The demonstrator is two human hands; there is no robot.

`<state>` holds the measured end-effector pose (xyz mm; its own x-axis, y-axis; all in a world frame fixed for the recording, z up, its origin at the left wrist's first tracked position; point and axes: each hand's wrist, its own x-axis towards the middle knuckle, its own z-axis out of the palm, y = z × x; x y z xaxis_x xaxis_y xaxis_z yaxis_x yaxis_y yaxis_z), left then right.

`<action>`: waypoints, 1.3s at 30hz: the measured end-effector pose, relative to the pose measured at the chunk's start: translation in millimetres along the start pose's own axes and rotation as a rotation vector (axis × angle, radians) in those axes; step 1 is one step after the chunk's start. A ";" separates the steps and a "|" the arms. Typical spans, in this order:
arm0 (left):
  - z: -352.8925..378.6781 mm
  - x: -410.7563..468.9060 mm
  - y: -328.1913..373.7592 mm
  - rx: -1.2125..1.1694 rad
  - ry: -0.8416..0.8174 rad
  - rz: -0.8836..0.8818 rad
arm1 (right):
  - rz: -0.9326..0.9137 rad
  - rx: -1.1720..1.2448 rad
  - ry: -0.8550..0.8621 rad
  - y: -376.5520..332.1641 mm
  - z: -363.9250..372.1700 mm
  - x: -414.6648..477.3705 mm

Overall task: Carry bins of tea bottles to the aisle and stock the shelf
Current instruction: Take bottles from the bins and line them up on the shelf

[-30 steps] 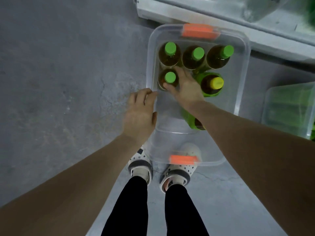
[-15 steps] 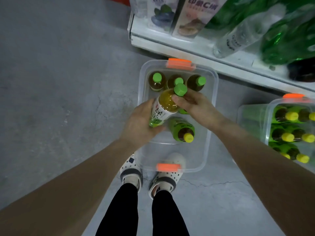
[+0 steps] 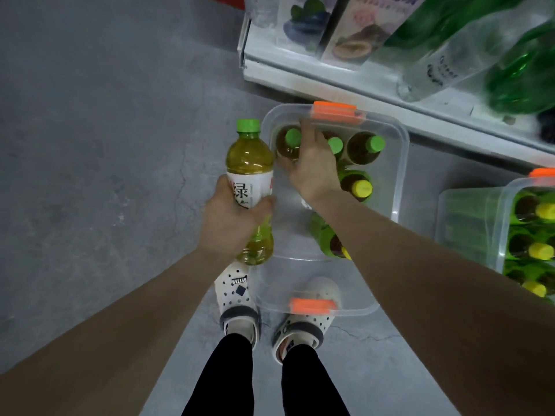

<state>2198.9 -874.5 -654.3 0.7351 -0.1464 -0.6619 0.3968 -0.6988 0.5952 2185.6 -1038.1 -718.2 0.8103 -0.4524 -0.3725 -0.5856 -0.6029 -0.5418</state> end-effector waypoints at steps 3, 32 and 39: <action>0.3 14.1 -10.8 -0.053 0.051 -0.047 | 0.023 -0.092 0.073 4.3 35.6 12.3; -112.5 -206.6 184.8 0.007 -0.142 0.091 | 0.403 1.039 0.127 -103.7 -337.1 -241.2; -172.0 -302.0 295.9 0.019 -0.188 0.340 | 0.229 1.298 0.261 -178.0 -478.0 -301.4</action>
<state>2188.9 -916.7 -199.8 0.7084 -0.4966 -0.5016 0.1368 -0.6007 0.7877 2035.8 -1108.6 -149.3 0.5847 -0.6575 -0.4752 -0.1455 0.4912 -0.8588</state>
